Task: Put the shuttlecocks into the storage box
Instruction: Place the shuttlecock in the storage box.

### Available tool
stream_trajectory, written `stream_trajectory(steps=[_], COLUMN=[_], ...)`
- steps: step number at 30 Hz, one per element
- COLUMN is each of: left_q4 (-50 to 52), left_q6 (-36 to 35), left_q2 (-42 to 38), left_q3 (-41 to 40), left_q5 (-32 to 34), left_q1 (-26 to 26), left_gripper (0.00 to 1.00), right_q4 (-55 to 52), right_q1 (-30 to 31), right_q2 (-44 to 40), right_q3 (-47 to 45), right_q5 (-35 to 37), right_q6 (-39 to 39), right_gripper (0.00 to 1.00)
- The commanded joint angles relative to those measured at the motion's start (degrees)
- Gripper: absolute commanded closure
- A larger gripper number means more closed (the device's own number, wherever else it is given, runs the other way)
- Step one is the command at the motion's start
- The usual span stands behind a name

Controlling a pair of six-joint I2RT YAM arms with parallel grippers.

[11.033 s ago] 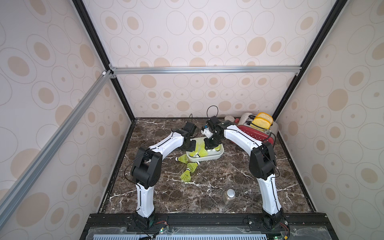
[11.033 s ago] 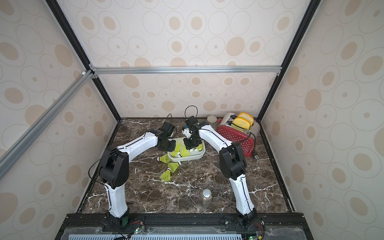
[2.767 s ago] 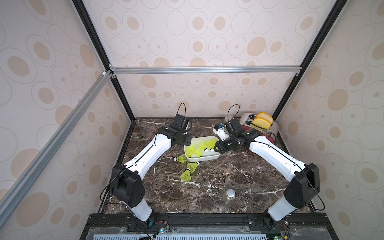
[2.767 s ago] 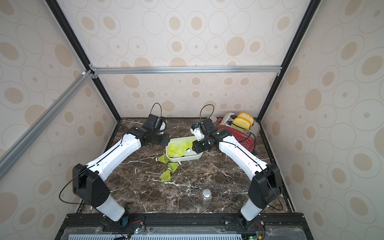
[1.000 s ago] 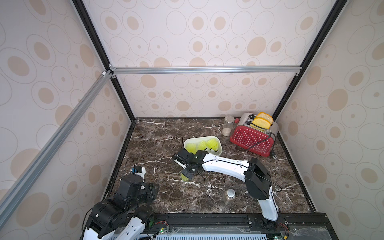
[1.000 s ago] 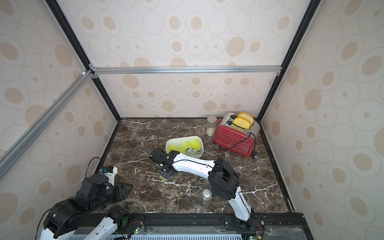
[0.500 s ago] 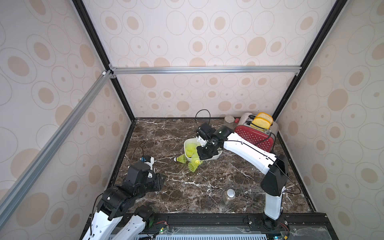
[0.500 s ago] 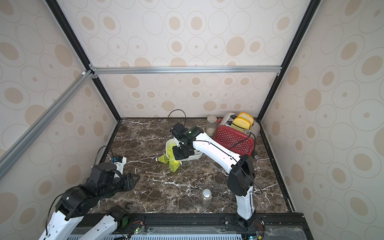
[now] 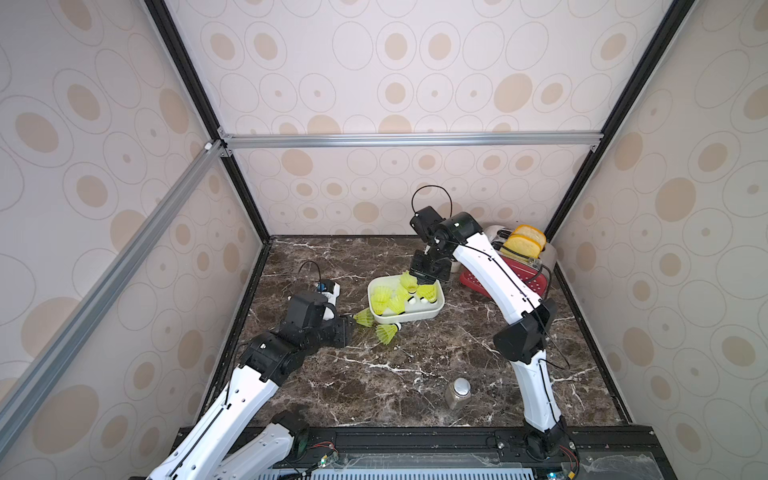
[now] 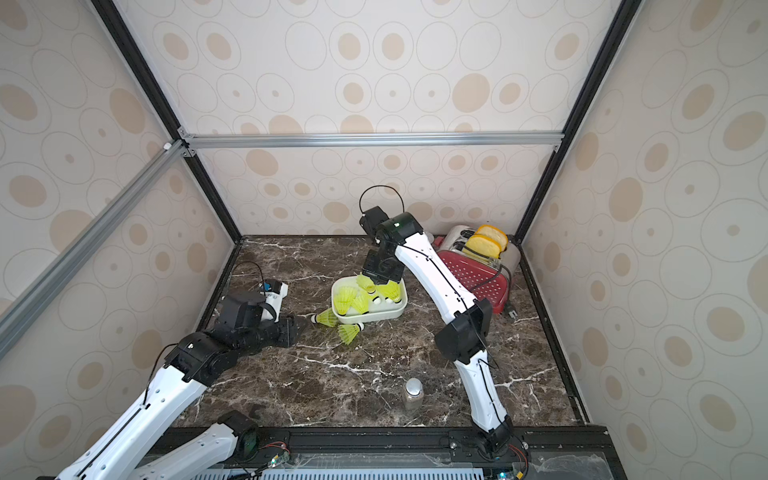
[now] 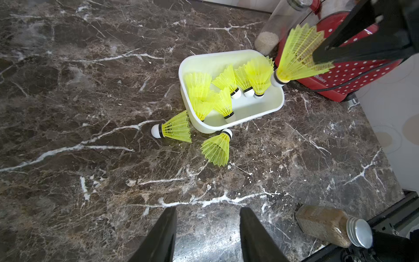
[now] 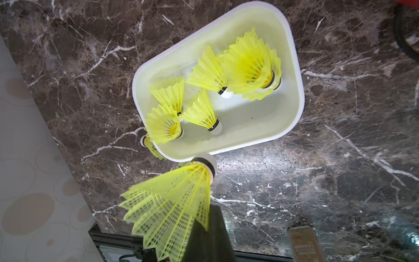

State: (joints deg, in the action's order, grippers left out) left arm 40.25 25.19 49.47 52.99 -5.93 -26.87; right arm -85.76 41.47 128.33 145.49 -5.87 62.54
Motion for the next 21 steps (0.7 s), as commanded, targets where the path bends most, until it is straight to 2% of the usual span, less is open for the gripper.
stream_trajectory(steps=[1,6,12,15,21], left_q4=[-3.24,-3.60,-11.87,-13.25,-9.52], left_q6=[-2.06,-1.81,-3.14,-4.64,-7.16], left_q2=[-0.08,0.48,1.20,1.63,0.60], left_q3=[1.95,1.77,-0.95,-1.68,-0.61], left_q5=[-0.04,-0.11,-1.20,1.22,6.52], left_q1=[0.24,0.24,0.08,0.07,0.07], left_gripper=[0.52,0.53,0.53,0.53,0.54], right_q4=[-12.26,-10.08,-12.55,-11.28,-7.09], right_q1=[-0.61,-1.20,-1.90,-2.23,-2.44], right_q2=[3.56,4.14,8.10,9.11,11.04], right_q3=[1.57,-1.24,0.15,0.60,1.09], right_q5=[0.88,1.24,0.95,0.45,-1.19], right_q6=[6.54,11.40,16.25,17.78,17.33], right_gripper=[1.00,1.00,1.00,1.00,1.00])
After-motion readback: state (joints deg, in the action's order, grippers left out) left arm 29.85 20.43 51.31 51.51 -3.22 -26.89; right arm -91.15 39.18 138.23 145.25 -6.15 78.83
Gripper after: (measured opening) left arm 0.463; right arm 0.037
